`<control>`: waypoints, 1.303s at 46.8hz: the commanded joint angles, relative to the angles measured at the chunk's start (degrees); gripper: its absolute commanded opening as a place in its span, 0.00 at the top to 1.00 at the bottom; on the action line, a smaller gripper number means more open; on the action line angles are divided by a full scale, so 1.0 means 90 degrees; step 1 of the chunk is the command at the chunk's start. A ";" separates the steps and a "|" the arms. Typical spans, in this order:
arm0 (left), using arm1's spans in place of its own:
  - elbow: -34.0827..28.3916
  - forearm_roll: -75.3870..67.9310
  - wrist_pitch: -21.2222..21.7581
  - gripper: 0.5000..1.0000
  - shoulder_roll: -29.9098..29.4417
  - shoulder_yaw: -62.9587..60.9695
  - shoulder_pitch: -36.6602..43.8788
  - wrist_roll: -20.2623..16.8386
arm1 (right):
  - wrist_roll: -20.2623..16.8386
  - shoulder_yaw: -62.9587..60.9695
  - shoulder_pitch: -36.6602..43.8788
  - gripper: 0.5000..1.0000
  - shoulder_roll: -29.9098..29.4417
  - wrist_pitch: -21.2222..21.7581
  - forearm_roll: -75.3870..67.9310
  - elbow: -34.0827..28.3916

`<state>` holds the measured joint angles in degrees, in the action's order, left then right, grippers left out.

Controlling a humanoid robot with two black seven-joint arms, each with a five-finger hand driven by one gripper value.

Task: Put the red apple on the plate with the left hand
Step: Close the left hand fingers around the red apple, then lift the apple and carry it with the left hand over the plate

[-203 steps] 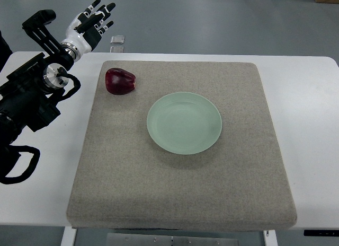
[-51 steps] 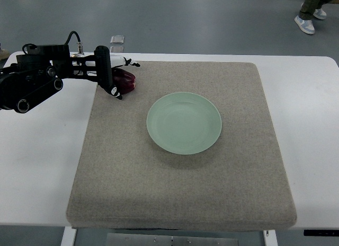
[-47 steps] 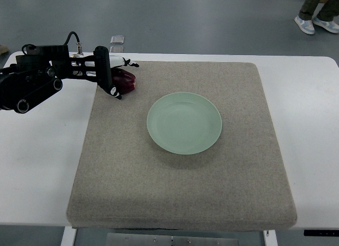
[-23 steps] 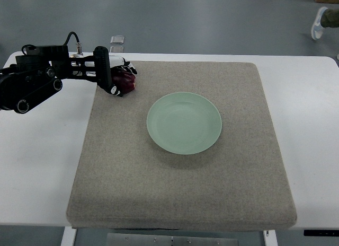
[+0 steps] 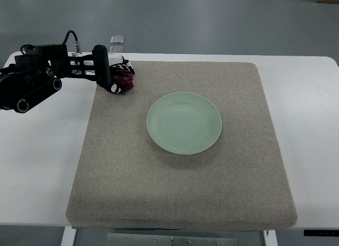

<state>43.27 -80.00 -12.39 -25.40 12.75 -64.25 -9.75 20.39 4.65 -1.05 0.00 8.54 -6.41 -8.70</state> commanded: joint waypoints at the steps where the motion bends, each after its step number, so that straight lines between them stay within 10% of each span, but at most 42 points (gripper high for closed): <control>1: -0.0003 0.0002 0.0000 0.80 0.0000 0.0000 0.0000 0.0000 | 0.0000 0.0001 0.0000 0.07 0.0000 0.0008 0.0000 0.0000; 61: 0.1726 0.0021 -0.0098 0.77 0.0420 0.0068 -0.0381 0.0009 | 0.0000 0.0001 0.0000 0.07 0.0000 0.0008 0.0000 0.0000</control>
<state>58.71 -79.80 -13.14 -22.13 13.49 -67.82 -9.67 20.39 4.64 -1.06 0.00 8.53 -6.42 -8.70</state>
